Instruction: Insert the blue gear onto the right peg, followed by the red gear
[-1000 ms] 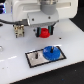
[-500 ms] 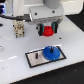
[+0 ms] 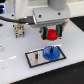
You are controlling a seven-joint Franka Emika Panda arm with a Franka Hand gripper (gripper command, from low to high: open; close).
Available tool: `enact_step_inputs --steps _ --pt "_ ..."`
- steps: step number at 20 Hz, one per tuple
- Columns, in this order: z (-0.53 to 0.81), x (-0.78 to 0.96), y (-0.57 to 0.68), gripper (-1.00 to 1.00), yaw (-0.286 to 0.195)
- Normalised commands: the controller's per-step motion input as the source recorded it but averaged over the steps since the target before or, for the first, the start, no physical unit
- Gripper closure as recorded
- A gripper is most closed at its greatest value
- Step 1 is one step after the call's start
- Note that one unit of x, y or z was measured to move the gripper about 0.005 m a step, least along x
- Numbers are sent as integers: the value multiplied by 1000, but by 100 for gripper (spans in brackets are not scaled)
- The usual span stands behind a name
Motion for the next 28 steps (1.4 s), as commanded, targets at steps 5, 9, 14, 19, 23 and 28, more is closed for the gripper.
enact_step_inputs --steps 5,9,14,19,23,28 --pt "34 577 5 100 0" --pt "5 411 6 100 0" --pt "-106 224 -18 100 0" --pt "-60 144 -18 100 0" --pt "37 28 7 100 0" --pt "118 15 1 100 0"
